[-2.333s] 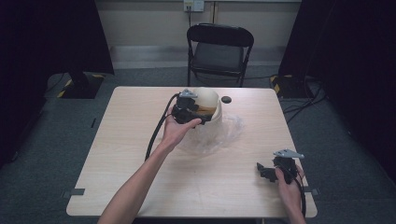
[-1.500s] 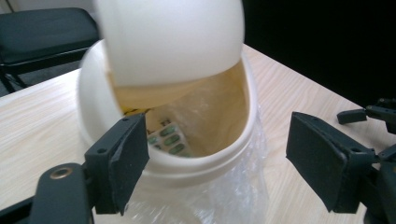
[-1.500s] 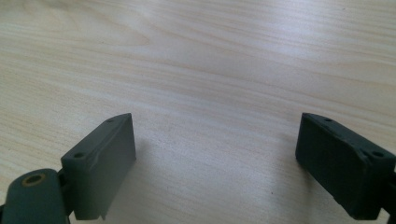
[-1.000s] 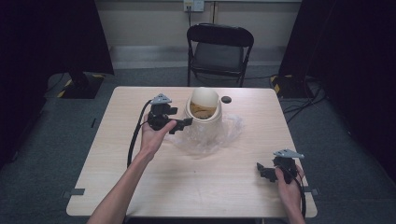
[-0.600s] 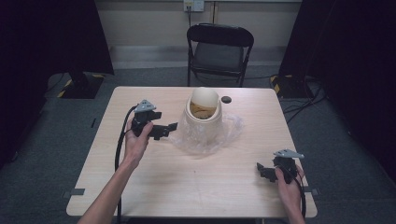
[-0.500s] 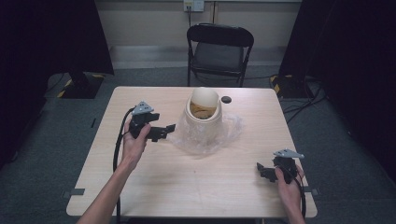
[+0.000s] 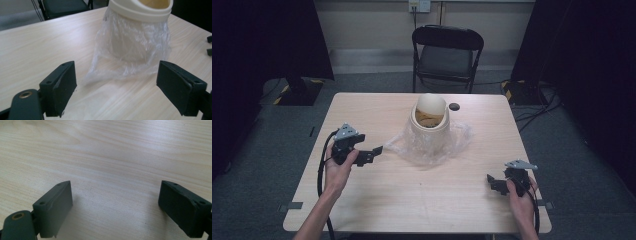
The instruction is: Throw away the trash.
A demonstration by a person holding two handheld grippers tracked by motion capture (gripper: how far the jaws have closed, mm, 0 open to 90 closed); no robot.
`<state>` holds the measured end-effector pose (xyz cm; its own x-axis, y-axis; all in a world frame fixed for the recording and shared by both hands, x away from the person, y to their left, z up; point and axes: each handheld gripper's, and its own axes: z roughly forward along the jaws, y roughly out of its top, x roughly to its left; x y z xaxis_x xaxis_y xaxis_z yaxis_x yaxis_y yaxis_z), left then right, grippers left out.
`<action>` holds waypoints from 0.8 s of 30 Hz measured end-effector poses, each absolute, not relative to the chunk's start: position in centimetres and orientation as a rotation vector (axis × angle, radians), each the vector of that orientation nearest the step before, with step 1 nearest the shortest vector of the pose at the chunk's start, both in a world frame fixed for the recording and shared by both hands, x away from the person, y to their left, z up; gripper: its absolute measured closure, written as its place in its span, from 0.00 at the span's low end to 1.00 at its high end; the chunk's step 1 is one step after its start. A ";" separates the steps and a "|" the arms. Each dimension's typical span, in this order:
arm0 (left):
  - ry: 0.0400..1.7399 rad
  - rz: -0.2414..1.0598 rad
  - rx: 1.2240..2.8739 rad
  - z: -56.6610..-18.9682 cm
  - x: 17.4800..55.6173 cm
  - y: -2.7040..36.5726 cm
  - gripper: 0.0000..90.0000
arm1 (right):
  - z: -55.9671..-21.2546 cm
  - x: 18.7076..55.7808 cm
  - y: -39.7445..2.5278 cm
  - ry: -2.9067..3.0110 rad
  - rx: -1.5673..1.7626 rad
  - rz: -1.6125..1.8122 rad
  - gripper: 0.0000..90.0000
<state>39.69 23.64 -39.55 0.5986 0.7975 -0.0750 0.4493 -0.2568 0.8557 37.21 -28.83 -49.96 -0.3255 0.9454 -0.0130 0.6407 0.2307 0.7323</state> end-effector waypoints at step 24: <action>1.231 0.486 1.911 -47.5 35.6 28.7 0.18 | -50.0 37.2 -28.8 2.050 1.453 0.882 0.12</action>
